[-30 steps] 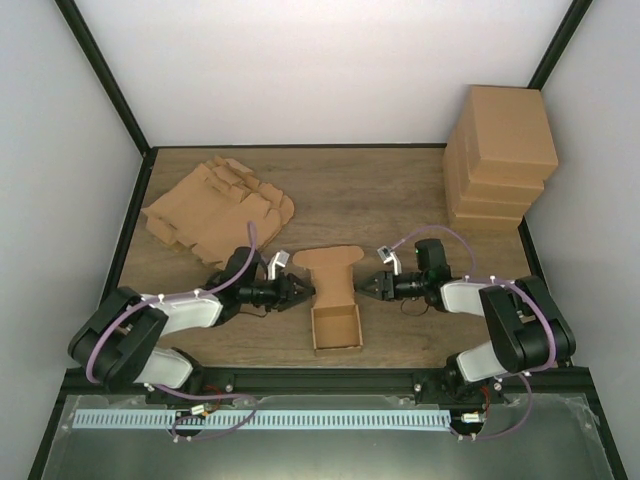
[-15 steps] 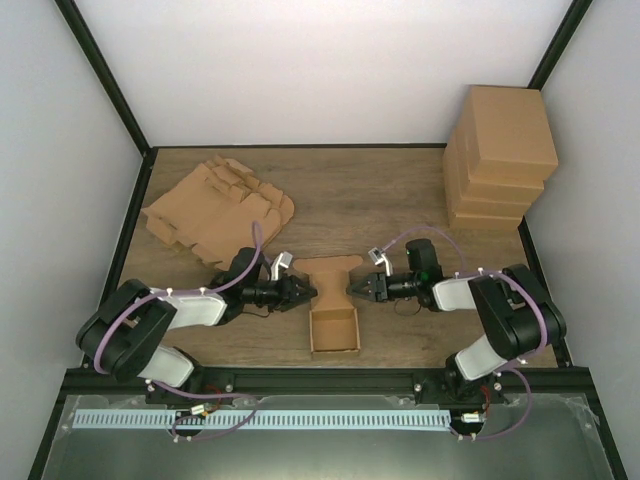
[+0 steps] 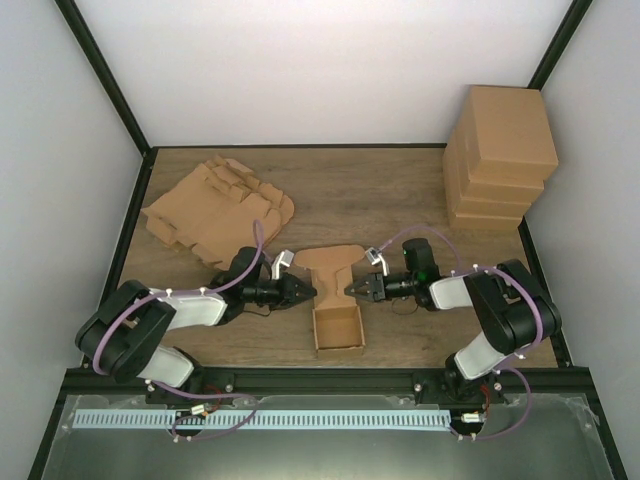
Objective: Fold the paper box
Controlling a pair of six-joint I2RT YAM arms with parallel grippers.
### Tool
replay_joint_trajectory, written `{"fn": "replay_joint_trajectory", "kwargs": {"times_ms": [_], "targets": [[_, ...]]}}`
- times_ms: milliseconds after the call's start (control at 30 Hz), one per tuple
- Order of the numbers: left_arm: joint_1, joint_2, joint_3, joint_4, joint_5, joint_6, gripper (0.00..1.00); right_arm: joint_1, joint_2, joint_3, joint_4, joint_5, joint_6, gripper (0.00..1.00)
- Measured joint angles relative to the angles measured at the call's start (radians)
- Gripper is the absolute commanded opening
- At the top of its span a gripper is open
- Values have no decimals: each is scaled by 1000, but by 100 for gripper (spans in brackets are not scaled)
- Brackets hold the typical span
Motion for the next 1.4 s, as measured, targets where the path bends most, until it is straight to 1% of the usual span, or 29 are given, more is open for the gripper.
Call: {"fn": "replay_joint_trajectory", "kwargs": {"times_ms": [100, 433, 467, 500, 567, 700, 767, 900, 933, 1033, 1067, 1167, 1267, 1400], "targets": [[-2, -5, 0, 0, 0, 15, 16, 0, -2, 15, -19, -3, -26, 14], [-3, -9, 2, 5, 0, 78, 16, 1, -3, 56, -78, -14, -137, 13], [-3, -9, 3, 5, 0, 86, 15, 1, -3, 61, -87, -14, -154, 13], [-3, -9, 5, 5, -1, 93, 13, 1, -3, 65, -94, -14, -170, 13], [-3, -9, 11, -4, -7, 113, 4, 1, -3, 72, -106, -13, -200, 13], [-9, -9, 26, -38, -28, 148, 4, 3, -5, 78, -122, -2, -246, 13], [-16, -9, 33, -49, -39, 159, 4, 7, -9, 78, -129, 9, -261, 10], [-27, -9, 48, -85, -72, 184, 4, 13, -20, 78, -135, 26, -286, 10], [-30, -10, 54, -98, -84, 191, 4, 15, -23, 78, -136, 31, -292, 10], [-43, -27, 64, -133, -127, 224, 13, 25, -45, 78, -136, 51, -309, 11], [-49, -39, 69, -148, -143, 237, 15, 30, -54, 78, -135, 53, -316, 13], [-72, -85, 85, -172, -176, 291, 21, 56, -90, 78, -129, 55, -345, 22], [-87, -138, 95, -182, -189, 343, 23, 70, -110, 78, -115, 58, -369, 25], [-90, -173, 103, -202, -207, 403, 22, 78, -141, 76, -97, 71, -410, 25]]}}
